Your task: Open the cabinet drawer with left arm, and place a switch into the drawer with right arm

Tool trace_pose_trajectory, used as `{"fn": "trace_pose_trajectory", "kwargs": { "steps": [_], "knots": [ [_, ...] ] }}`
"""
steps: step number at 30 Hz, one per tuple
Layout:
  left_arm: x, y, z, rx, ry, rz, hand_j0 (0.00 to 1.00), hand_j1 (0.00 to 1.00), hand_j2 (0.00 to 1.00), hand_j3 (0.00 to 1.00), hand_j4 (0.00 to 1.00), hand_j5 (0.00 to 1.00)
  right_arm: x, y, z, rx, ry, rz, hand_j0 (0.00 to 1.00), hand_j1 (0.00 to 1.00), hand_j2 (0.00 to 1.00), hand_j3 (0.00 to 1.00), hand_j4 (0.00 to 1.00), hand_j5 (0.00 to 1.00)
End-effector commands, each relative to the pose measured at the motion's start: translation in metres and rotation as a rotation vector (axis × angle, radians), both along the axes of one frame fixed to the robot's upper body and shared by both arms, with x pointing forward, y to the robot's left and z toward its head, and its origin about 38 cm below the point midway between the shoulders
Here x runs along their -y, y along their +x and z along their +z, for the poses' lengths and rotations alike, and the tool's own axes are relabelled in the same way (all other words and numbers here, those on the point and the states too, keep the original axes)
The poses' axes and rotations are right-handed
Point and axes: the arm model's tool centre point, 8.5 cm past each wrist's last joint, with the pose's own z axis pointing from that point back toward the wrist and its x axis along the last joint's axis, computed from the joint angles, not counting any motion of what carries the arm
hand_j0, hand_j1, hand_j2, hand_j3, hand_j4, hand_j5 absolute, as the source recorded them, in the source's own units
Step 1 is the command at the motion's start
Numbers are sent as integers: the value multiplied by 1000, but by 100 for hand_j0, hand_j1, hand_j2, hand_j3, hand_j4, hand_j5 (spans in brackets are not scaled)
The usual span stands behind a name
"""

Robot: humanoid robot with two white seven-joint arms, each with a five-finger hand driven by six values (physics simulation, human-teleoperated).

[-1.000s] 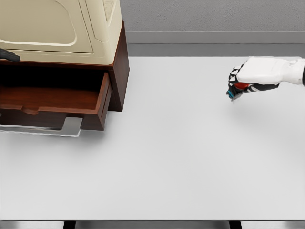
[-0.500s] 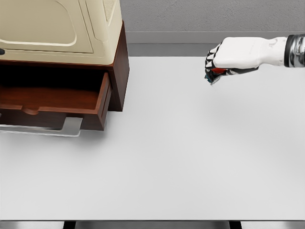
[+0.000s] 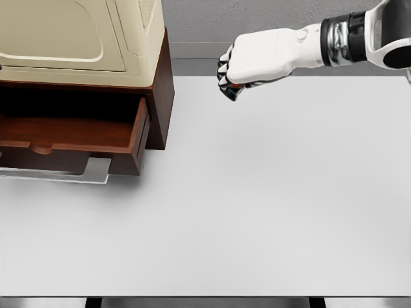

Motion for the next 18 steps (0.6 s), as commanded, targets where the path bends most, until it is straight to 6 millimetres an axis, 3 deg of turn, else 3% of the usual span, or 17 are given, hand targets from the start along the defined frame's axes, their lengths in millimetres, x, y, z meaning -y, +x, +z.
{"fn": "trace_pose_trajectory", "kwargs": {
  "steps": [1, 5, 9, 14, 16, 18],
  "knots": [
    [0, 0, 1, -2, -8, 3, 100, 100, 100, 100, 100, 100, -23, -6, -12, -41, -8, 56, 42, 42, 42, 42, 42, 42],
    [0, 0, 0, -3, -4, 3, 100, 100, 100, 100, 100, 100, -58, -16, -2, -27, -20, 143, 42, 42, 42, 42, 42, 42],
    [0, 0, 0, -3, -5, 3, 100, 100, 100, 100, 100, 100, -104, -51, 19, 13, -20, 304, 43, 43, 43, 43, 43, 43],
    [0, 0, 0, -3, -5, 3, 100, 100, 100, 100, 100, 100, -153, -74, 43, 57, -34, 423, 45, 45, 45, 45, 45, 45],
    [0, 0, 0, -3, -5, 3, 100, 100, 100, 100, 100, 100, -164, -68, 53, 70, -25, 414, 47, 47, 47, 47, 47, 47],
    [0, 1, -1, -4, -4, 3, 100, 100, 100, 100, 100, 100, -173, -47, 61, 63, -11, 356, 47, 47, 47, 47, 47, 47]
  ]
}}
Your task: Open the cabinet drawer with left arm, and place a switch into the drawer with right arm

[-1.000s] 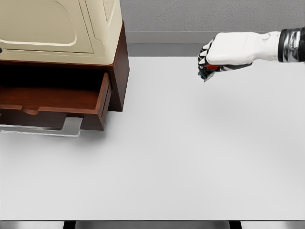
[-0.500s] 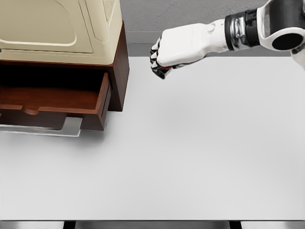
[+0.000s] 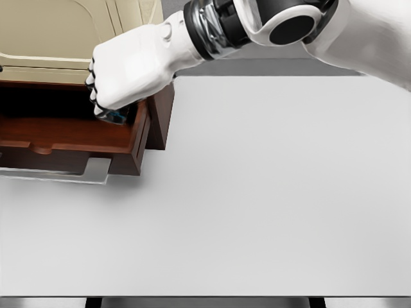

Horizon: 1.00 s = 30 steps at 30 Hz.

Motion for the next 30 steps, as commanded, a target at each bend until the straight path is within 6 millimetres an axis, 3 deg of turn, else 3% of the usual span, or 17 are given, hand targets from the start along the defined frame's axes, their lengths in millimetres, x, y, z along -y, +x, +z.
{"fn": "trace_pose_trajectory", "kwargs": {
  "steps": [1, 4, 9, 12, 30],
  "knots": [
    [-1, 1, 0, -1, -9, 7, 100, 100, 100, 100, 100, 100, -18, 18, 1, -33, 19, -42, 47, 47, 47, 47, 47, 47],
    [-1, 1, -3, -8, -9, 6, 100, 100, 100, 100, 100, 100, -24, 34, 6, -40, 28, -87, 47, 47, 47, 47, 47, 47],
    [-2, 1, -3, -10, -8, 8, 100, 100, 100, 100, 100, 100, -45, 23, 0, -44, 12, -45, 51, 51, 51, 51, 51, 51],
    [-6, 2, -4, -11, -10, 20, 100, 100, 100, 100, 100, 100, -55, 23, -8, -48, -12, -42, 59, 59, 59, 59, 59, 59],
    [-6, 2, -6, -16, -10, 21, 100, 100, 100, 100, 100, 100, -58, 40, -6, -54, -8, -97, 60, 60, 60, 60, 60, 60]
  ]
}}
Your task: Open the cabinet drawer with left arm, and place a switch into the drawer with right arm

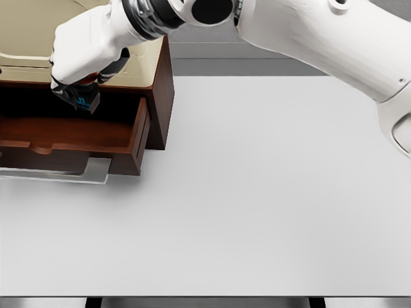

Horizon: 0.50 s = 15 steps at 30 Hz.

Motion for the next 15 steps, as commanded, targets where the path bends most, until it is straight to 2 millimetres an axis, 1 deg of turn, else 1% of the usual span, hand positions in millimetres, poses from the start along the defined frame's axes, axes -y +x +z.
{"fn": "trace_pose_trajectory", "kwargs": {
  "steps": [1, 3, 8, 9, 10, 11, 12, 13, 14, 15],
  "knots": [
    [-1, 0, 1, -1, -6, 7, 100, 100, 100, 100, 100, 100, -2, 1, 0, -5, 4, -6, 60, 60, 60, 60, 60, 60],
    [-3, 1, 1, 0, -9, 11, 100, 100, 100, 100, 100, 100, -6, 1, 0, -6, 3, -4, 60, 60, 60, 60, 60, 60],
    [-3, 1, 1, 0, -8, 12, 100, 100, 100, 100, 100, 100, -6, 7, -1, -5, -2, -24, 61, 61, 61, 61, 61, 61],
    [-3, 1, 0, -2, -8, 12, 100, 100, 100, 100, 100, 100, -6, 7, -3, 18, -14, -26, 67, 67, 67, 67, 67, 67],
    [-3, 1, 0, -2, -8, 12, 100, 100, 100, 100, 100, 100, -8, 8, -4, 48, -29, -29, 76, 76, 76, 76, 76, 76],
    [-3, 1, 0, -2, -8, 12, 100, 100, 100, 100, 100, 100, -10, 7, -5, 61, -36, -28, 79, 79, 79, 79, 79, 79],
    [-3, 1, 0, -3, -9, 11, 100, 100, 100, 100, 100, 100, -11, 6, -5, 61, -36, -25, 79, 79, 79, 79, 79, 79],
    [-3, 1, 0, -3, -9, 11, 100, 100, 100, 100, 100, 100, -11, 6, -5, 61, -36, -25, 87, 87, 87, 87, 87, 87],
    [-3, 1, 0, -3, -9, 11, 100, 100, 100, 100, 100, 100, -13, 7, -5, 69, -38, -36, 100, 100, 100, 100, 100, 100],
    [-3, 1, 0, -3, -9, 11, 100, 100, 100, 100, 100, 100, -17, 4, -6, 79, -43, -31, 100, 100, 100, 100, 100, 100]
  ]
}}
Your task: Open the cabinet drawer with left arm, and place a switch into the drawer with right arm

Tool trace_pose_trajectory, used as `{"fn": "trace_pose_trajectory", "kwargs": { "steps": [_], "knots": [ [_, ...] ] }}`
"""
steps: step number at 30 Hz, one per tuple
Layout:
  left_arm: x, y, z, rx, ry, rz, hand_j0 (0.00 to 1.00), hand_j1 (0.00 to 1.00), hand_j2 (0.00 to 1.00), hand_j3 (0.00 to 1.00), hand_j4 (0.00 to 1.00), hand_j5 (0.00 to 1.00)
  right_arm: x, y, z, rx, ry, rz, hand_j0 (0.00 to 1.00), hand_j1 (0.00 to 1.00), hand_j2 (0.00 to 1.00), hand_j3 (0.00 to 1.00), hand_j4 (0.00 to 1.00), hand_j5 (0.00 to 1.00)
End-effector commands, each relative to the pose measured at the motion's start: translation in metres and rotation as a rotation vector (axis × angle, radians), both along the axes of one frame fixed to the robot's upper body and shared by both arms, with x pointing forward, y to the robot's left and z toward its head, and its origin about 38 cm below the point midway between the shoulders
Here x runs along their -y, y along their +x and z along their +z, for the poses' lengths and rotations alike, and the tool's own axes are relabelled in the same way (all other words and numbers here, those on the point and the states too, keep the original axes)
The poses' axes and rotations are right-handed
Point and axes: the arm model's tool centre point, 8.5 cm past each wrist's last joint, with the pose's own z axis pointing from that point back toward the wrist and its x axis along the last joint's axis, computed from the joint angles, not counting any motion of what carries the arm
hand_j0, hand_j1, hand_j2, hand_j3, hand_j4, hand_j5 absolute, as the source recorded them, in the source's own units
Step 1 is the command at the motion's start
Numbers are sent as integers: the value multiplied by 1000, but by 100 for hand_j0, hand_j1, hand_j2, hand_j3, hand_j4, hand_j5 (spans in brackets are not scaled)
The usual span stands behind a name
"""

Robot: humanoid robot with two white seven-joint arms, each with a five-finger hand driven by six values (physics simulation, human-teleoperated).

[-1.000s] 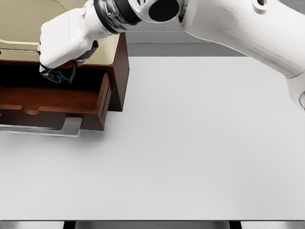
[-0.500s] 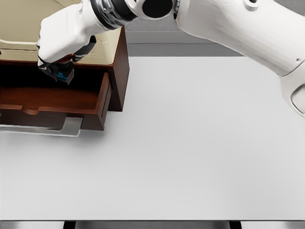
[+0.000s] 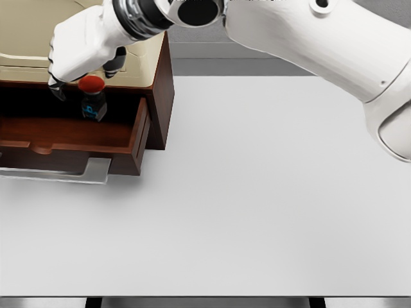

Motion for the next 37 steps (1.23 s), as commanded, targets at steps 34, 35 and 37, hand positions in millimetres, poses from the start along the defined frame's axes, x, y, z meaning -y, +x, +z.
{"fn": "trace_pose_trajectory", "kwargs": {
  "steps": [34, 35, 37],
  "knots": [
    [116, 24, -56, 16, -133, -347, 100, 100, 100, 100, 100, 100, 409, -15, -105, -231, 258, -645, 100, 100, 100, 100, 100, 100],
    [116, 24, -56, 16, -133, -347, 100, 100, 100, 100, 100, 100, 409, -15, -106, -233, 258, -646, 100, 100, 100, 100, 100, 100],
    [116, 24, -56, 16, -133, -347, 100, 100, 100, 100, 100, 100, 408, -14, -106, -234, 259, -644, 100, 100, 100, 100, 100, 100]
  ]
}}
